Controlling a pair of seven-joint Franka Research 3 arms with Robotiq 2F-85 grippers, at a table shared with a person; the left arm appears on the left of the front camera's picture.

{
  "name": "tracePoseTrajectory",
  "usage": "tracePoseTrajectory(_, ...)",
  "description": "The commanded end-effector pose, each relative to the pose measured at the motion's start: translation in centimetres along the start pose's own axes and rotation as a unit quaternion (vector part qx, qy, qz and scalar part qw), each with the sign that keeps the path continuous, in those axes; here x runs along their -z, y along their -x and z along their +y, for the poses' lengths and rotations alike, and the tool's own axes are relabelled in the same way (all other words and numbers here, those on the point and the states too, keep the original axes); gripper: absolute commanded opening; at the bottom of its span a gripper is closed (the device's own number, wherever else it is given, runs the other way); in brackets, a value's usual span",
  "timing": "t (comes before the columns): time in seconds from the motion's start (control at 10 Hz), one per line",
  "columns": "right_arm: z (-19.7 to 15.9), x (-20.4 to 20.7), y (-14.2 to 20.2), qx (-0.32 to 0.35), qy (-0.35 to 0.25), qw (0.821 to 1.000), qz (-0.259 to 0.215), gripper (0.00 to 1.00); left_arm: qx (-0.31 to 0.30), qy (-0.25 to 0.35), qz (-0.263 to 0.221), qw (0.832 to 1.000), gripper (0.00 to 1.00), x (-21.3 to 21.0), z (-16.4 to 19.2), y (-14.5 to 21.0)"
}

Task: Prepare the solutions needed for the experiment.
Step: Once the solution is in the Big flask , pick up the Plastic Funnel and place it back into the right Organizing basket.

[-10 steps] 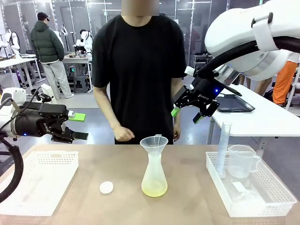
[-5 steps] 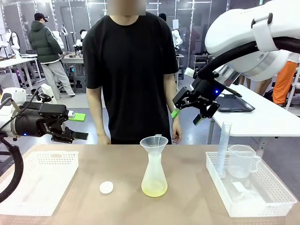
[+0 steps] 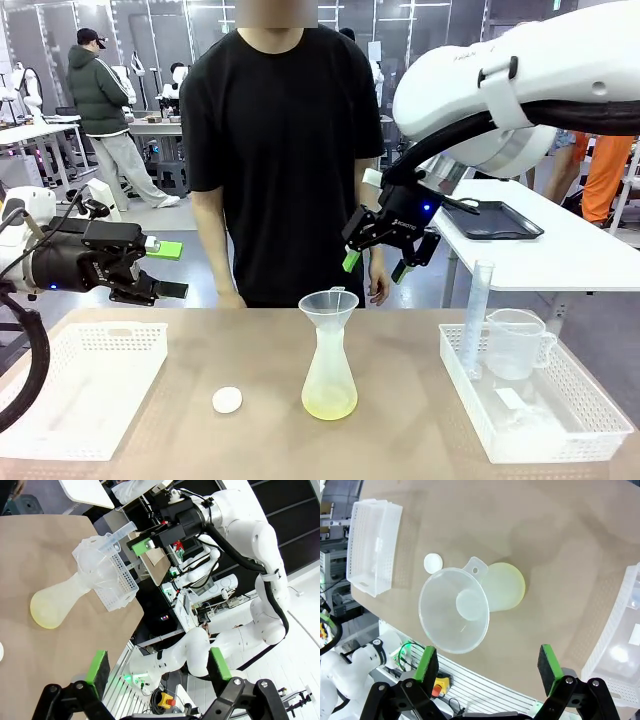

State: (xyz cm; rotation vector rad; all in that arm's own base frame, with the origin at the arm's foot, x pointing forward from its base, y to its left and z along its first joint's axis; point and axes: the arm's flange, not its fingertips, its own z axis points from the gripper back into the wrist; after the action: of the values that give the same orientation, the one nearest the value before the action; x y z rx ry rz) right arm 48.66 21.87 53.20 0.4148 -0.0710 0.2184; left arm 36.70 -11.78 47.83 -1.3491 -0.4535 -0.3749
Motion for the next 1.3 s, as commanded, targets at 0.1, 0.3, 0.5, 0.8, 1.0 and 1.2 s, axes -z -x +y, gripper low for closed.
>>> tracePoseTrajectory(0.1,0.5,1.3,-1.3,0.037,0.02,0.999,0.014,1.0,-0.004,0.011,-0.008,1.0,1.0,0.2,-0.2,-0.1)
tracePoseTrajectory(0.3,0.6,2.1,-1.3,0.044,0.023,0.999,0.018,1.0,-0.004,0.011,-0.008,1.0,1.0,0.2,-0.2,-0.1)
tracePoseTrajectory(0.5,0.7,2.8,-1.0,0.054,0.032,0.998,0.02,1.0,-0.004,0.011,-0.008,1.0,1.0,0.2,-0.2,-0.1)
tracePoseTrajectory(0.8,0.6,5.0,-1.0,0.07,0.031,0.996,0.035,1.0,-0.004,0.011,-0.008,1.0,1.0,0.2,-0.2,-0.1)
tracePoseTrajectory(1.0,0.4,6.2,-1.0,0.073,0.02,0.996,0.038,1.0,-0.004,0.011,-0.008,1.0,1.0,0.2,-0.2,-0.1)
tracePoseTrajectory(1.2,0.0,7.2,-1.0,0.085,0.021,0.995,0.037,1.0,-0.004,0.011,-0.008,1.0,1.0,0.2,-0.2,-0.1)
